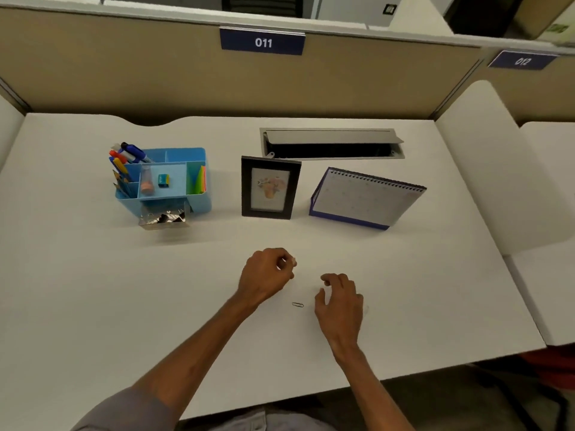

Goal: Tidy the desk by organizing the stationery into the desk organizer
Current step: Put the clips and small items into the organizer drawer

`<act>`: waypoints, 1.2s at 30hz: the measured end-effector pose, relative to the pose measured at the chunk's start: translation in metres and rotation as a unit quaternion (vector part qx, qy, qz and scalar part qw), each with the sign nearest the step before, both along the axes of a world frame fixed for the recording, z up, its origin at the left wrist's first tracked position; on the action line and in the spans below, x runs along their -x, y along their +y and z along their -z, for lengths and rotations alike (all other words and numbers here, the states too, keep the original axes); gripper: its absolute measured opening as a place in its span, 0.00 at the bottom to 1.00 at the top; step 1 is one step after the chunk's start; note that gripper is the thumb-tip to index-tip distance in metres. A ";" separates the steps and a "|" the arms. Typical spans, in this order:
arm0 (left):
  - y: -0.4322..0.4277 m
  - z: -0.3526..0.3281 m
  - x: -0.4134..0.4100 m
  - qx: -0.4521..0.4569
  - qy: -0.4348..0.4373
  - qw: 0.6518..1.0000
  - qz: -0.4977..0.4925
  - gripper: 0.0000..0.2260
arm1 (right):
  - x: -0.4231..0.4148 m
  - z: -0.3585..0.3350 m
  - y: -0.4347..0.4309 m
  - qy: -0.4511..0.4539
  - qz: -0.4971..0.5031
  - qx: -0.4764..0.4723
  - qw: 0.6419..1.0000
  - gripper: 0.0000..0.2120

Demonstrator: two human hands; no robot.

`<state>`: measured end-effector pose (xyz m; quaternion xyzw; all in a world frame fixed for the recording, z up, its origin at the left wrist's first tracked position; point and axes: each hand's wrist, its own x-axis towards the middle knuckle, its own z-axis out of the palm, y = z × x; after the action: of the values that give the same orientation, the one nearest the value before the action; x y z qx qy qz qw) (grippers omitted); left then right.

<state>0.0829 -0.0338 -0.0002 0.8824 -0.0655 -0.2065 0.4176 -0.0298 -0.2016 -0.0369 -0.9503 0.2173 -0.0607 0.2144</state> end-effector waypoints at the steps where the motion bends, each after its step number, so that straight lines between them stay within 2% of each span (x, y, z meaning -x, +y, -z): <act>1: -0.012 0.001 0.007 0.001 0.007 1.000 0.012 0.10 | 0.003 0.000 -0.009 0.003 0.011 0.007 1.000 0.16; 5: -0.044 0.004 0.025 0.006 0.027 0.999 0.026 0.09 | 0.008 0.002 -0.035 0.012 0.033 0.009 0.999 0.23; 8: -0.060 0.006 0.033 0.007 0.033 0.999 0.027 0.08 | 0.009 0.007 -0.049 0.024 0.030 0.012 0.999 0.25; 15: -0.073 0.017 0.038 -0.007 0.036 0.999 0.019 0.08 | 0.007 0.018 -0.062 0.040 -0.014 0.055 0.998 0.15; 19: -0.073 0.020 0.036 -0.002 0.038 0.999 0.006 0.09 | -0.001 0.017 -0.062 0.028 -0.032 0.048 0.998 0.13; 28: -0.052 0.020 0.026 0.013 0.001 0.998 -0.063 0.15 | -0.029 0.002 -0.019 -0.029 -0.127 0.023 0.991 0.16; 36: 0.014 0.011 0.007 0.063 0.040 0.986 -0.147 0.07 | -0.056 -0.012 0.038 -0.031 -0.179 0.007 0.983 0.18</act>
<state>0.0762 -0.0201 -0.0109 0.8454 0.0686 -0.1731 0.5006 0.0260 -0.1639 -0.0247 -0.9730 0.0363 -0.0518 0.2220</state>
